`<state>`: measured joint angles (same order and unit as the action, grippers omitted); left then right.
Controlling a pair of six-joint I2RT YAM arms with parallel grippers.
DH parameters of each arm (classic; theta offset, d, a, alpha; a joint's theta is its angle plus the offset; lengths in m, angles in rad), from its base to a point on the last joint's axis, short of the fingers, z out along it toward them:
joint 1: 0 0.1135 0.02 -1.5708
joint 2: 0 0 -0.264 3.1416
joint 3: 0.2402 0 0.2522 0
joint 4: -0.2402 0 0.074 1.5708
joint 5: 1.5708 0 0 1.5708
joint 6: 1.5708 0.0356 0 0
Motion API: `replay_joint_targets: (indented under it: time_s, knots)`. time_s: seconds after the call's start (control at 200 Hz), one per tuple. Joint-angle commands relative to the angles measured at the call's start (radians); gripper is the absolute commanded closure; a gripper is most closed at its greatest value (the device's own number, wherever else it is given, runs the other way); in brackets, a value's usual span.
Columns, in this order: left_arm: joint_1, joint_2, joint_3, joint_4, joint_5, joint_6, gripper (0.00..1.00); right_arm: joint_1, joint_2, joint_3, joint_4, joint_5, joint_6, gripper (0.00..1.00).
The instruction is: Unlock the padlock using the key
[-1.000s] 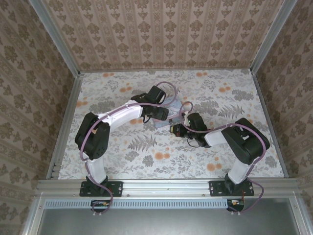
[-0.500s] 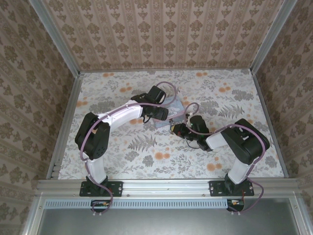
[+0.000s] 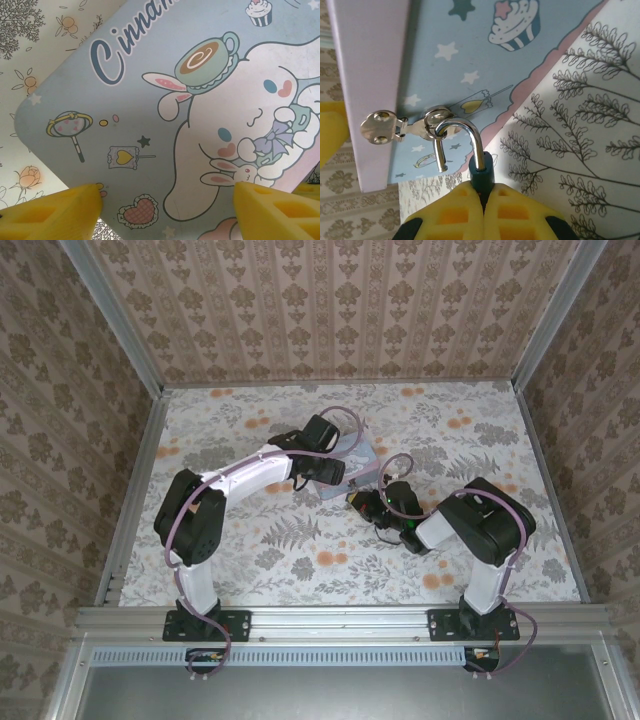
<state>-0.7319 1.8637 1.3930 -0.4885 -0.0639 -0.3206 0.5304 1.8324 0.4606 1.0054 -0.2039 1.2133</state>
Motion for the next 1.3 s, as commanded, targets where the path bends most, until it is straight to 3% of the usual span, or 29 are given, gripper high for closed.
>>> replay_joint_targets:
  time_s: [0.0,0.22,0.58,1.035,1.29]
  knots:
    - [0.01,0.065,-0.043,-0.084,0.019,-0.012,0.28,-0.003,0.037,-0.023,0.032,0.082,0.062,1.0]
    - [0.009,0.071,-0.05,-0.085,0.018,-0.012,0.29,-0.02,0.019,-0.028,0.019,0.112,0.048,1.0]
    - [0.009,0.088,-0.052,-0.091,0.025,-0.011,0.32,-0.13,-0.006,0.067,-0.109,0.079,-0.024,1.0]
    - [0.006,0.119,-0.057,-0.081,0.042,-0.021,0.34,-0.284,0.033,0.257,-0.386,-0.084,-0.172,1.0]
    - [0.001,0.129,-0.057,-0.081,0.047,-0.022,0.34,-0.303,0.074,0.375,-0.49,-0.158,-0.238,1.0]
